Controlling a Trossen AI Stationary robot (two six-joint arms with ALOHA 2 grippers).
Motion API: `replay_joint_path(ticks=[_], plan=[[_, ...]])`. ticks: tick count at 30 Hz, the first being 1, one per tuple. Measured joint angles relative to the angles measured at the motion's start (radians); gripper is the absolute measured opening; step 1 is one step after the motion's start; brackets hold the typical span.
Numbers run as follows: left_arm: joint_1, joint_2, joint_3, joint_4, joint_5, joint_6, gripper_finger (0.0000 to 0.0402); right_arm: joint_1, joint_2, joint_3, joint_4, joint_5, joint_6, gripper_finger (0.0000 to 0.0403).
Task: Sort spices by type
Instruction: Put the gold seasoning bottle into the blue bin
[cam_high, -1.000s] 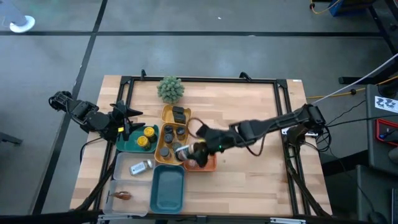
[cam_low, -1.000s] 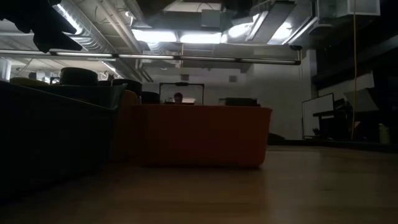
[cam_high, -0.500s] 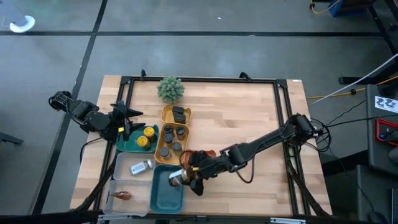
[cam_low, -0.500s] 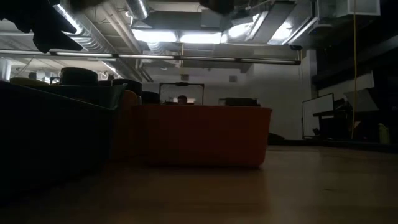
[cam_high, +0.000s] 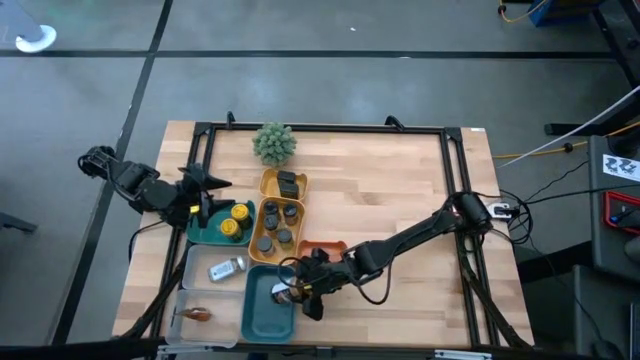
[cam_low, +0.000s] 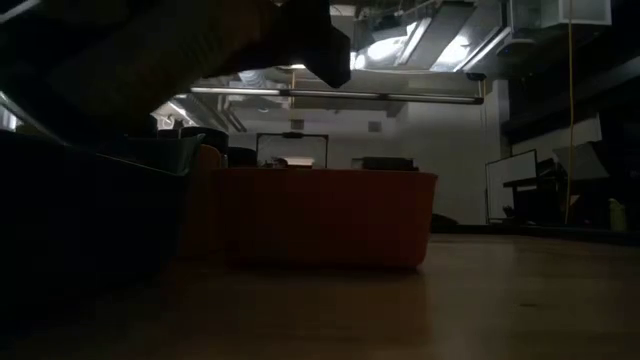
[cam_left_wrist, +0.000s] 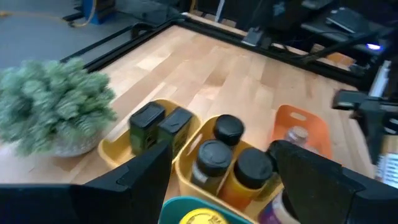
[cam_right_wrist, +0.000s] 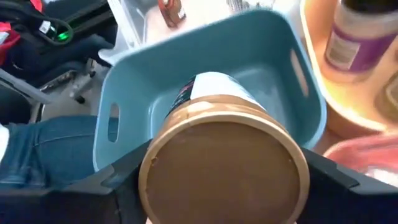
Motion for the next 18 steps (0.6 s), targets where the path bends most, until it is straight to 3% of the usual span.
replay_joint_path(ticks=[8,14,18], plan=[[-0.002,0.111,0.0,0.166,0.083,0.099,0.0269,-0.001,0.019,0.0,-0.006,0.03,-0.13,0.0289],[-0.022,0.291,0.001,0.371,0.257,0.206,0.0269,-0.001,0.028,-0.001,-0.003,0.036,-0.138,0.0289],[-0.074,0.434,0.001,0.491,0.283,0.258,0.0269,-0.001,0.028,-0.001,0.0,0.042,-0.138,0.0289]])
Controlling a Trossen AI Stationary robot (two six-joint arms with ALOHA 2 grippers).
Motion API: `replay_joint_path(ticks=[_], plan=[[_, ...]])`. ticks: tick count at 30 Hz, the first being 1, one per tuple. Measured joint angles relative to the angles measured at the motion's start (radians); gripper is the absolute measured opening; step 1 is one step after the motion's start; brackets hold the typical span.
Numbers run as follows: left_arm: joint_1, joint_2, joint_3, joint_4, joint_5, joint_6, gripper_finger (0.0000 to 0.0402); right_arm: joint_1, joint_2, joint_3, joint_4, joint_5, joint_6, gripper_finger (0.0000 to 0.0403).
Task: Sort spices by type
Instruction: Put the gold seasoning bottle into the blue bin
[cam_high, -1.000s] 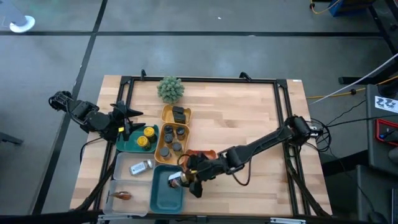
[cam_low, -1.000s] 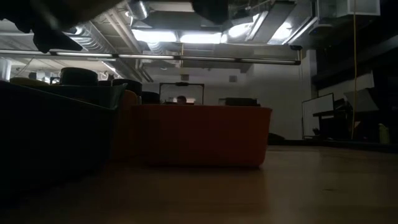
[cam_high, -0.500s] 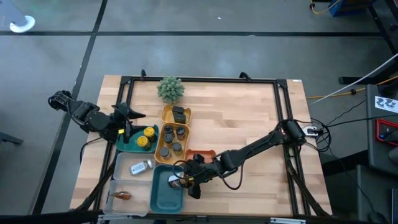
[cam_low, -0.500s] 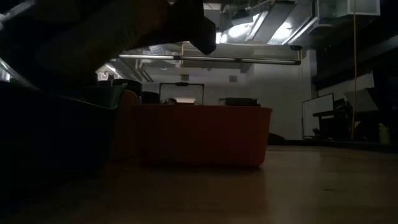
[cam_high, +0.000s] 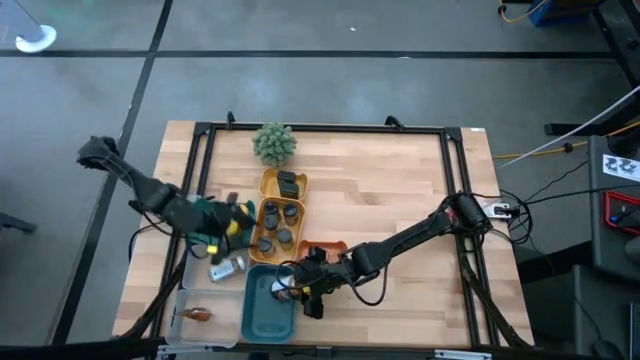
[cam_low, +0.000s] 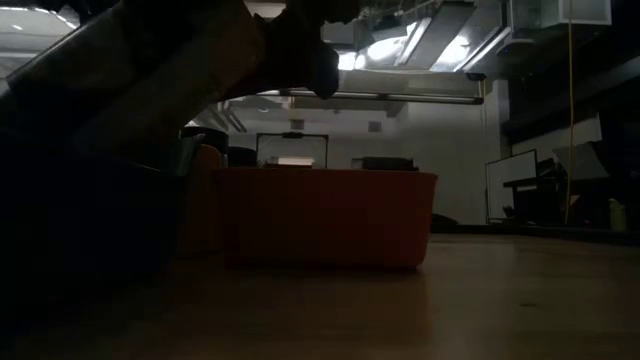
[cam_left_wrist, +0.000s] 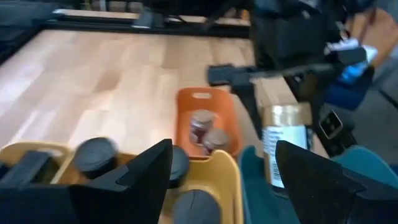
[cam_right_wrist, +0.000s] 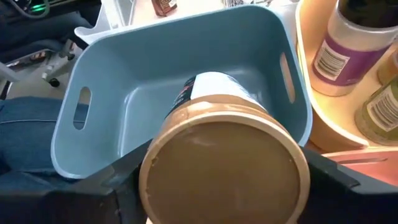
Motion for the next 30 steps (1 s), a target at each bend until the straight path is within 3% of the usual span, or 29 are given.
replay_joint_path(ticks=[11,17,24,30], plan=[[-0.126,0.316,0.0,0.237,-0.001,0.007,0.0269,0.0,0.0,0.0,0.0,0.001,0.0,0.0289],[-0.158,0.45,0.0,0.305,-0.011,-0.081,0.0269,0.0,0.0,0.0,0.0,0.001,0.0,0.0289],[-0.193,0.566,0.002,0.424,-0.017,-0.134,0.0269,0.0,0.0,0.0,-0.001,0.001,0.0,0.0289],[-0.215,0.609,0.021,0.433,-0.017,-0.184,0.0269,0.0,0.0,0.0,-0.001,0.001,0.0,0.0289]])
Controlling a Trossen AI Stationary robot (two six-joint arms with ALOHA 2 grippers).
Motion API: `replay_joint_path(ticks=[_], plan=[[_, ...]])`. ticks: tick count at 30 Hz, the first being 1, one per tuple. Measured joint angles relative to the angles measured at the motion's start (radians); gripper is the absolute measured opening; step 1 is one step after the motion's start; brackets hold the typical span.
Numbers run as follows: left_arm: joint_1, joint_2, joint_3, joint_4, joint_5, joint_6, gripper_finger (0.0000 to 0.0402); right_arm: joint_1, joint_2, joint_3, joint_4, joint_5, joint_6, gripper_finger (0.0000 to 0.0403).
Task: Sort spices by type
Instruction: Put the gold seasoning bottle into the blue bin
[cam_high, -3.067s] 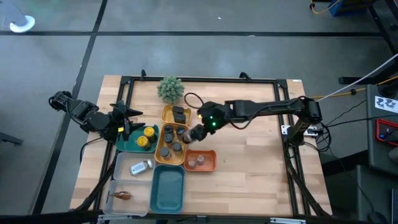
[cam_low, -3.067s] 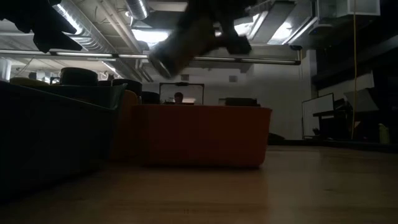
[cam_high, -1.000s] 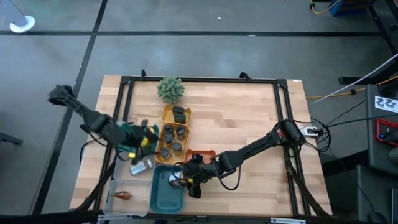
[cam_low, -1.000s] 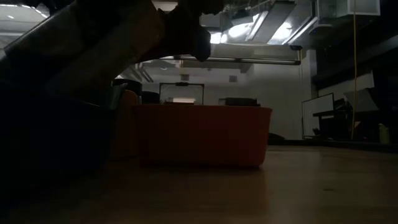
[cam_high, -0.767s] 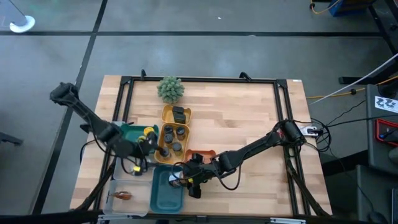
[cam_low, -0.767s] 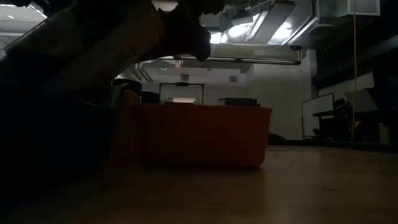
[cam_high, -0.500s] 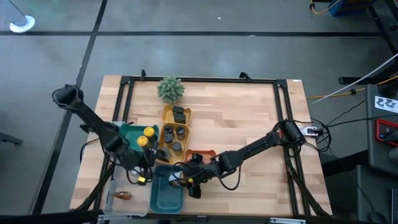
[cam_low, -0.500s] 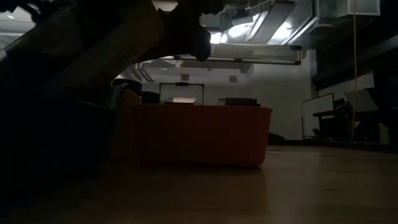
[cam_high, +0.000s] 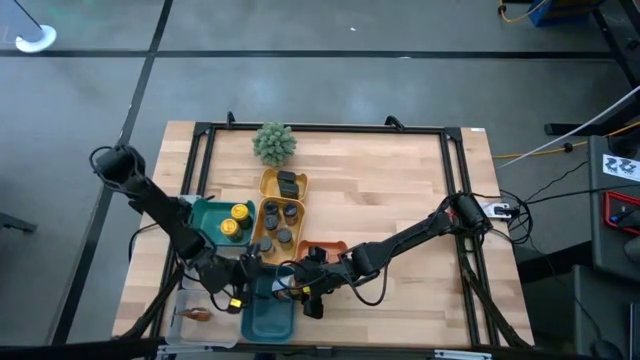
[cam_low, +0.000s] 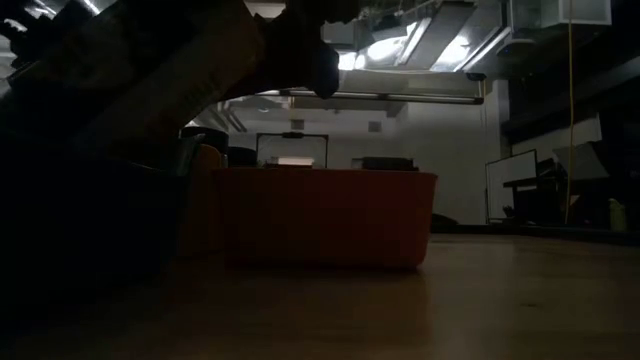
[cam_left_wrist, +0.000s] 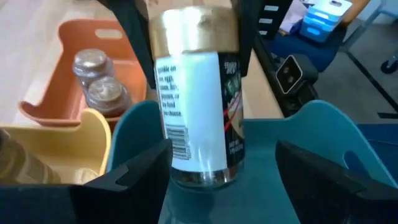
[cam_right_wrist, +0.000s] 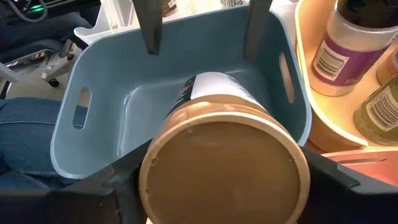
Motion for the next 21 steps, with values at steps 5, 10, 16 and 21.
replay_joint_path(ticks=[5,10,16,21], plan=[[-0.005,0.045,0.0,0.026,0.0,-0.067,0.0269,0.0,0.0,0.0,0.0,0.001,0.0,0.0289],[-0.006,0.065,0.0,0.026,0.002,-0.114,0.0269,0.0,0.0,0.0,0.0,0.002,0.0,0.0289],[-0.006,0.064,0.0,0.027,0.005,-0.119,0.0269,0.0,0.0,0.0,0.0,0.002,0.0,0.0289],[-0.006,0.064,0.0,0.026,0.006,-0.119,0.0269,0.0,0.0,0.0,0.0,0.002,0.0,0.0289]])
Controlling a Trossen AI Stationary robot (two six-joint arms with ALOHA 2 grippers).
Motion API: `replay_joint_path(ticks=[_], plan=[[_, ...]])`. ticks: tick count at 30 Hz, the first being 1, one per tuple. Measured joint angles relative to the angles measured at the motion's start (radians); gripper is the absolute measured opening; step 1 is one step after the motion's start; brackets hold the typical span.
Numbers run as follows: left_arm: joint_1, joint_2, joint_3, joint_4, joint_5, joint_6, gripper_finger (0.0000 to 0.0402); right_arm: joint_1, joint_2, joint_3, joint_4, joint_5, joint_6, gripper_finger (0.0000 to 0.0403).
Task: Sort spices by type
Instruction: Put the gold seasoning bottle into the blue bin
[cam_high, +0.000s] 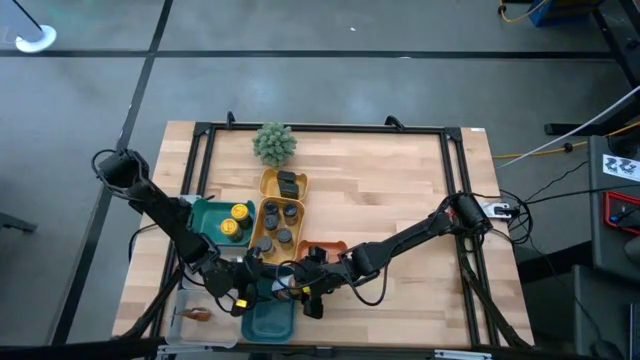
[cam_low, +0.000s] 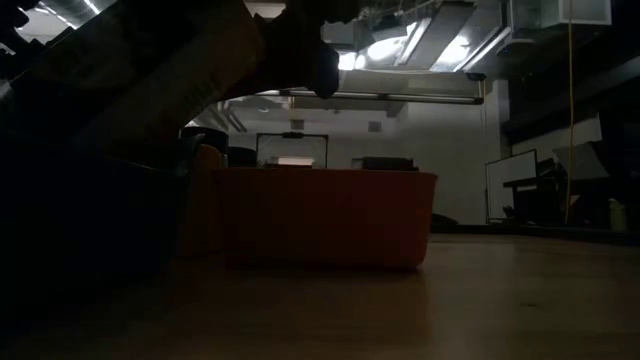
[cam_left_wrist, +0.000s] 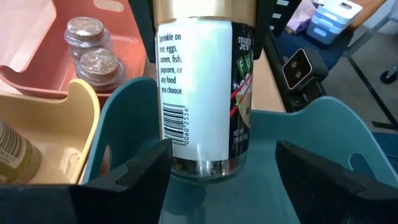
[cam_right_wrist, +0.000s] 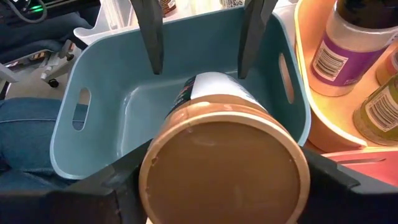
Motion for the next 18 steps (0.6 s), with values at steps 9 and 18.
replay_joint_path(ticks=[9,18], plan=[[0.0,0.0,0.0,-0.002,0.04,-0.001,0.0269,0.0,0.0,0.0,0.0,0.0,0.0,0.0289],[0.0,0.0,0.0,-0.003,0.086,-0.018,0.0269,0.001,0.0,0.0,-0.001,-0.001,0.0,0.0289]])
